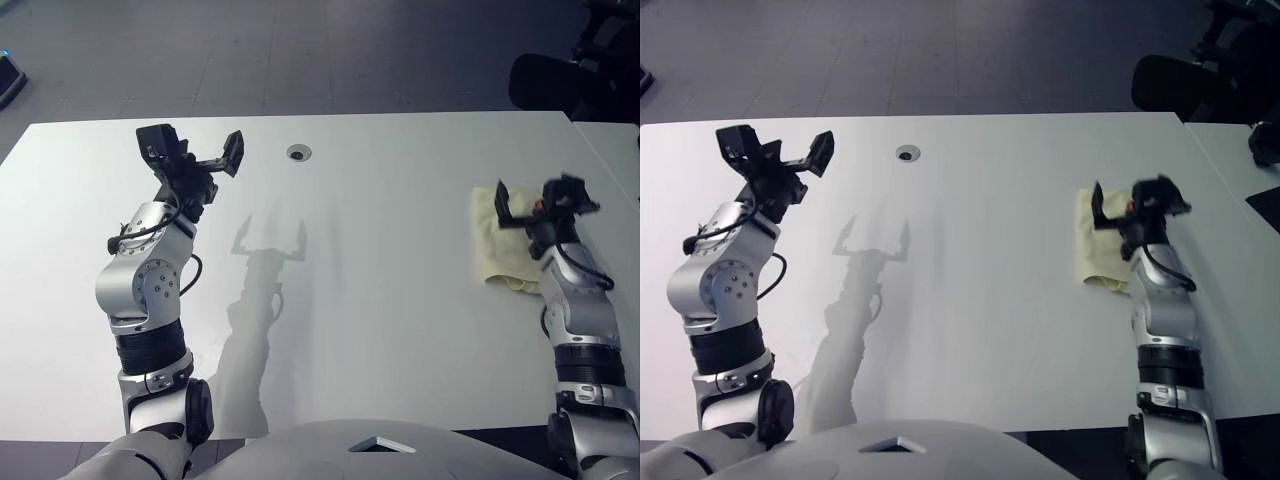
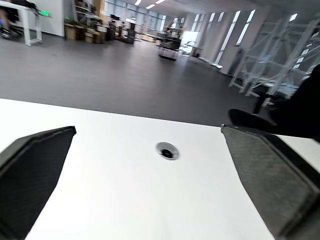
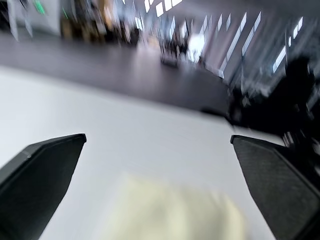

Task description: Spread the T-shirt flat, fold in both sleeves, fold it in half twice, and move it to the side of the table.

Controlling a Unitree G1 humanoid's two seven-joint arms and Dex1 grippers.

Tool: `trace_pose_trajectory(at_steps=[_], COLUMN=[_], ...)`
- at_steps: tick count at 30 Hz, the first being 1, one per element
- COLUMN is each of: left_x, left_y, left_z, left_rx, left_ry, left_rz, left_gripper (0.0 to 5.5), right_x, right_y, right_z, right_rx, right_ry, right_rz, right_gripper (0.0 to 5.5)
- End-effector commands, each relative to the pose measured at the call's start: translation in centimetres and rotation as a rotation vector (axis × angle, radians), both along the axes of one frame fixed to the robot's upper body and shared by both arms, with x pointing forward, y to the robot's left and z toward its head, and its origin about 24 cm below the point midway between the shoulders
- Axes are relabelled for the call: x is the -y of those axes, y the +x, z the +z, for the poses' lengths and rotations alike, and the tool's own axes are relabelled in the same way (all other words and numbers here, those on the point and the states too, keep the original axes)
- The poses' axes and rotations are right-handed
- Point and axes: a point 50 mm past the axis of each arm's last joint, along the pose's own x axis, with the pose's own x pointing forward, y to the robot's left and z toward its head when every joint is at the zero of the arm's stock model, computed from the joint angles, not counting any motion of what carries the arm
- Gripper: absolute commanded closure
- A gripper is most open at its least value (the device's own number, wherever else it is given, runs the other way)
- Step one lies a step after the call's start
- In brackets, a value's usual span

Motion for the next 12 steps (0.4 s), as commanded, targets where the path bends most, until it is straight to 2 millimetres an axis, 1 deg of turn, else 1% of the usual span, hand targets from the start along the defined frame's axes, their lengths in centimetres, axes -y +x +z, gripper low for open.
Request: trace_pose_trajectory(at_steps=[1, 3, 5, 12], left_x=[0.4, 0.5, 0.5, 1.4], left_y=[-0.2, -0.3, -0.4, 0.3], left_z=[-0.4, -1.2, -1.7, -2.6], left_rx=[0.008, -0.010, -0.019, -0.046], left_ry=[0.209, 0.196, 0.196, 0.269], left_rz=[0.078, 0.098, 0.116, 0.058], left_gripper=[0.10, 0.10, 0.10, 0.10], right_x=[-8.8, -9.5, -9.7, -8.1], right_y=[-0.8, -1.1, -1.1, -0.2], right_z=[-0.8, -2.2, -2.4, -2.5], right_rx=[-0.044, -0.100, -0.117, -0.126], right_ry=[0.069, 0.079, 0.087, 0.086], right_rz=[0.098, 0.072, 0.060, -0.011], right_gripper=[0.12, 0.12, 0.12, 0.12])
